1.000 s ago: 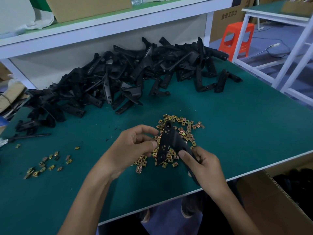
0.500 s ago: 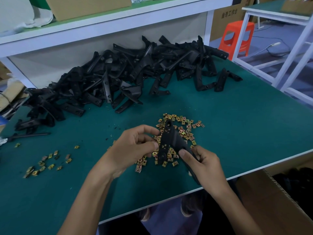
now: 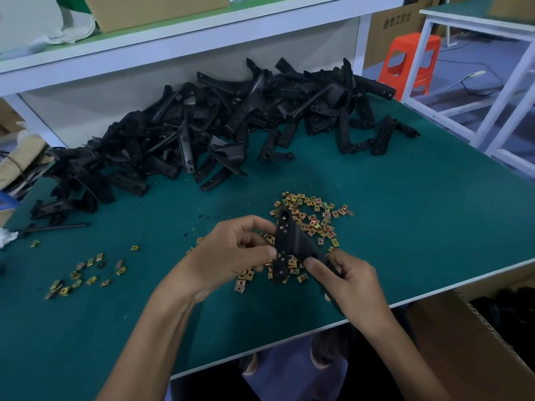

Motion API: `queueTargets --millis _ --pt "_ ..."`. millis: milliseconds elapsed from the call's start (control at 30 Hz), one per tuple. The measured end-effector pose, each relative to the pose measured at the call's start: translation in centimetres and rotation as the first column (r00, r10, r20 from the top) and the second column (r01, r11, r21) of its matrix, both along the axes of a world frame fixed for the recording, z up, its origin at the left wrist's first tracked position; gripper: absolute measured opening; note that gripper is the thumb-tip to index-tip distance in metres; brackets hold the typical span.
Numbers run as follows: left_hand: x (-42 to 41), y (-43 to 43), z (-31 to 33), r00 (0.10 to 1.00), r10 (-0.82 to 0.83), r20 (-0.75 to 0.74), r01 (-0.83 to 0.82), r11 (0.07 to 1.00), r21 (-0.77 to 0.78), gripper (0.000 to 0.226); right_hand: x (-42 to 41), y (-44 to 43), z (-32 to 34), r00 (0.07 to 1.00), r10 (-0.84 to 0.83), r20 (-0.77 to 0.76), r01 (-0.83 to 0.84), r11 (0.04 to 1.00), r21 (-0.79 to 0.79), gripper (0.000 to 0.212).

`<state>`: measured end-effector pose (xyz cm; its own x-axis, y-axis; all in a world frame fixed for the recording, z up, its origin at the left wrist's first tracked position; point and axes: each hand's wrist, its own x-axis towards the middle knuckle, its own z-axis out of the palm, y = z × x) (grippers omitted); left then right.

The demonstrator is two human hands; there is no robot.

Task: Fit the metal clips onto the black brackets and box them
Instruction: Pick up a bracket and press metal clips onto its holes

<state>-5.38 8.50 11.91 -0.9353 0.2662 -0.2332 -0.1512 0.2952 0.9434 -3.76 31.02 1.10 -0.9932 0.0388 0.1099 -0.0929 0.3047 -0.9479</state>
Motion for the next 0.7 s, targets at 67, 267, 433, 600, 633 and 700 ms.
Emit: queueTargets --millis 67,267,433,600,633,700 --pt "0.0 0.1 -0.2 0.999 0.039 0.001 -0.039 0.998 0.058 0.029 0.0 0.0 -0.1 1.0 -0.012 0.003 0.012 1.0 -0.017 0.057" --pt "0.9 2.3 -2.5 0.941 0.3 0.155 -0.333 0.904 0.269 0.018 0.4 -0.3 -0.4 0.994 -0.104 -0.018 0.104 0.995 -0.012 0.077" --pt "1.6 2.2 -3.7 0.914 0.39 -0.112 -0.387 0.921 0.043 0.01 0.5 -0.7 -0.8 0.986 -0.16 -0.055 0.164 0.983 0.085 0.074" --pt "2.5 3.7 -4.0 0.868 0.366 -0.336 -0.451 0.863 -0.227 0.032 0.5 -0.9 -0.7 0.977 -0.191 -0.091 0.199 0.976 0.088 0.074" --pt "2.6 4.0 -4.0 0.854 0.381 -0.354 -0.474 0.851 -0.228 0.03 0.6 -0.9 -0.7 0.978 -0.189 -0.093 0.197 0.976 0.089 0.074" --pt "2.6 4.4 -4.0 0.841 0.405 -0.358 -0.498 0.839 -0.219 0.027 0.6 -0.8 -0.7 0.978 -0.186 -0.092 0.194 0.976 0.094 0.073"
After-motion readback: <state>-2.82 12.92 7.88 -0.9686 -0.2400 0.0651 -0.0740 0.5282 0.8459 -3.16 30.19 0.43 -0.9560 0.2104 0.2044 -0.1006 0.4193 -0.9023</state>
